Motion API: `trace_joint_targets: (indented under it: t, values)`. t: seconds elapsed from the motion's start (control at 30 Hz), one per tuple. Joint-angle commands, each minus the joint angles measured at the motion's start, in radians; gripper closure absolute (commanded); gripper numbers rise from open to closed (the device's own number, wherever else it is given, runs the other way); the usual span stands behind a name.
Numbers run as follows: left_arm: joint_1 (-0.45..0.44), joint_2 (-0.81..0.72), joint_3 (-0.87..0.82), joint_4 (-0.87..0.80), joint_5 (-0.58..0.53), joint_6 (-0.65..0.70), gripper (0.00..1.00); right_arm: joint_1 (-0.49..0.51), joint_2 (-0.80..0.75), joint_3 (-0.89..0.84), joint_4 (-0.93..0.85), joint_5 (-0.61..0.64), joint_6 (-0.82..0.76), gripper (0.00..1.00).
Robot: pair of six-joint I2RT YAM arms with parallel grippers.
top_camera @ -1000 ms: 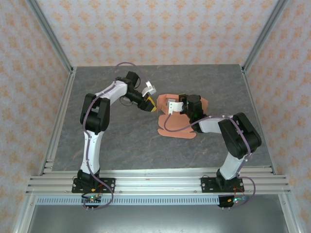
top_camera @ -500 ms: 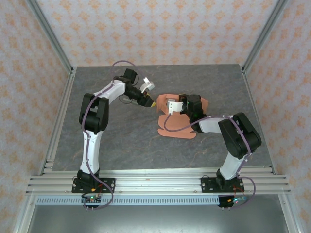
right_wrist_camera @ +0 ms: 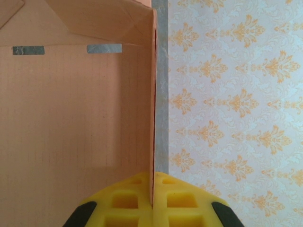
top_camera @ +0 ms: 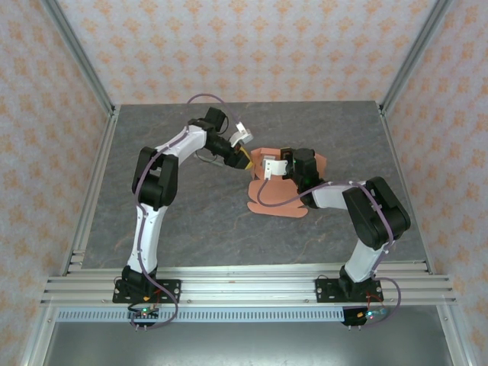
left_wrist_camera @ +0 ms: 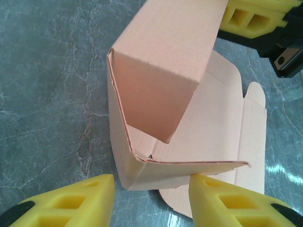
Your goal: Fold the paper box
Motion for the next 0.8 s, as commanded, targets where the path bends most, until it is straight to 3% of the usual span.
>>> trace_joint_targets:
  t: [0.0,0.53,0.77]
  values:
    - [-0.005,0.016,0.039,-0.026,0.021,0.023,0.54,0.006,-0.028,0.024,-0.023,0.007,0.022,1.0]
    - [-0.021,0.033,0.07,-0.038,0.058,0.037,0.53,0.006,-0.027,0.036,-0.027,0.005,0.029,1.0]
    - [-0.039,0.034,0.073,-0.019,0.021,0.003,0.56,0.006,-0.024,0.041,-0.025,0.01,0.038,1.0]
